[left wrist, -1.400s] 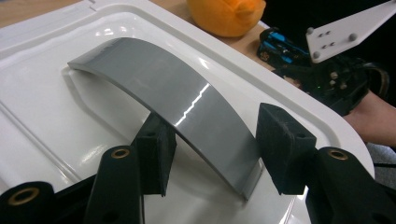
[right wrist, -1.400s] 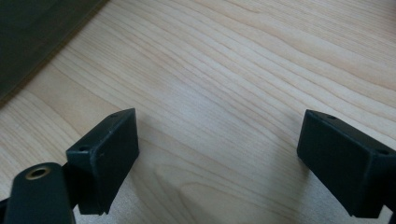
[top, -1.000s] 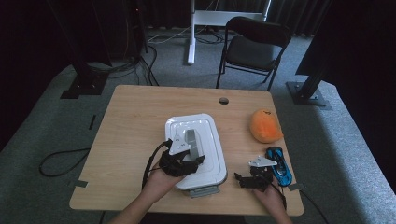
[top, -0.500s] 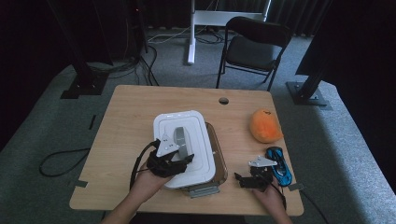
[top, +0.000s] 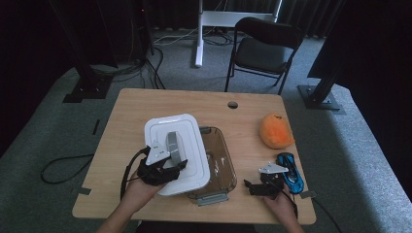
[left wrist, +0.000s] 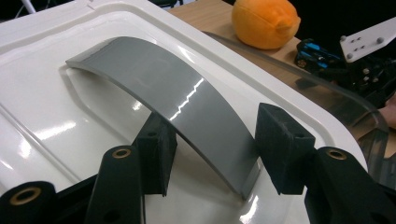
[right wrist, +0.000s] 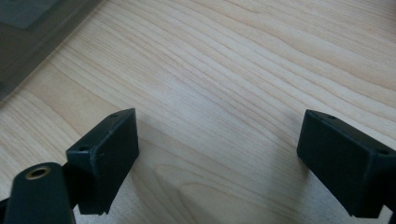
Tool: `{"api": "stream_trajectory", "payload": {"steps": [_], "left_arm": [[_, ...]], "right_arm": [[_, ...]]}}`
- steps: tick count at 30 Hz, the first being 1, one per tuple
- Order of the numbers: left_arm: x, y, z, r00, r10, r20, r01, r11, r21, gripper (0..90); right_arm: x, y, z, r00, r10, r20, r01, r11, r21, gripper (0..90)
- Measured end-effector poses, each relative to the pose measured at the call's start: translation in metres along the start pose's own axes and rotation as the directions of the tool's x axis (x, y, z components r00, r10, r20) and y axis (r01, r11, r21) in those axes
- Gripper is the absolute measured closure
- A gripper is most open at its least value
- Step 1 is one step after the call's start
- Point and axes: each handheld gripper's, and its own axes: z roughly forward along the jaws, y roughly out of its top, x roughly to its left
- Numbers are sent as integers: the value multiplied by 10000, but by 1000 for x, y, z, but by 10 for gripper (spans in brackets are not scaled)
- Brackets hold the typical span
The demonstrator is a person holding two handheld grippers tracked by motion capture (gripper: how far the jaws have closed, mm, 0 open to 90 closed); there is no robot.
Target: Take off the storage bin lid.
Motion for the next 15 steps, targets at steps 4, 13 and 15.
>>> {"api": "stream_trajectory", "payload": {"steps": [4, 13, 15], "left_arm": [[8, -5, -7, 9998, -49, -188, 50, 10000, 37, 497], [22, -17, -20, 9986, -100, -514, 97, 9999, -64, 498], [24, -19, -23, 9984, -134, -548, 127, 9998, -144, 498]], "right_arm": [[0, 0, 0, 10000, 9, 0, -9, 10000, -14, 119], [0, 0, 0, 10000, 21, 12, -21, 10000, -7, 120], [0, 0, 0, 10000, 58, 43, -58, 10000, -5, 119]]}}
